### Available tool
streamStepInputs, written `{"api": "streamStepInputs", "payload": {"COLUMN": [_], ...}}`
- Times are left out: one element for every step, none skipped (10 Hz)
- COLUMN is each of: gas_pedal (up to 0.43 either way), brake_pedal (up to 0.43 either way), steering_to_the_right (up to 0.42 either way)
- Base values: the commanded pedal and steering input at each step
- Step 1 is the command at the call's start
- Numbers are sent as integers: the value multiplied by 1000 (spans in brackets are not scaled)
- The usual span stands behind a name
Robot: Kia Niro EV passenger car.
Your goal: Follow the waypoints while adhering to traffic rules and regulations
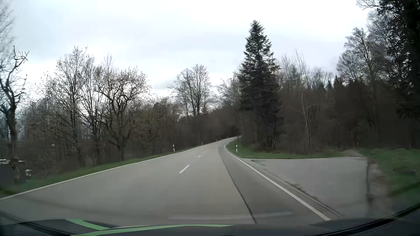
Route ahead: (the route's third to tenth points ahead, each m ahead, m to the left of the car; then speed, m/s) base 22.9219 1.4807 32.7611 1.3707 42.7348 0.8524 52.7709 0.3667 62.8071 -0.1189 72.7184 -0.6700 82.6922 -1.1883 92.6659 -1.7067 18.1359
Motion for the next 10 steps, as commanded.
{"api": "streamStepInputs", "payload": {"gas_pedal": [177,177,177,177,177,189,189,189,189,189], "brake_pedal": [0,0,0,0,0,0,0,0,0,0], "steering_to_the_right": [11,10,9,8,6,5,5,4,3,3]}}
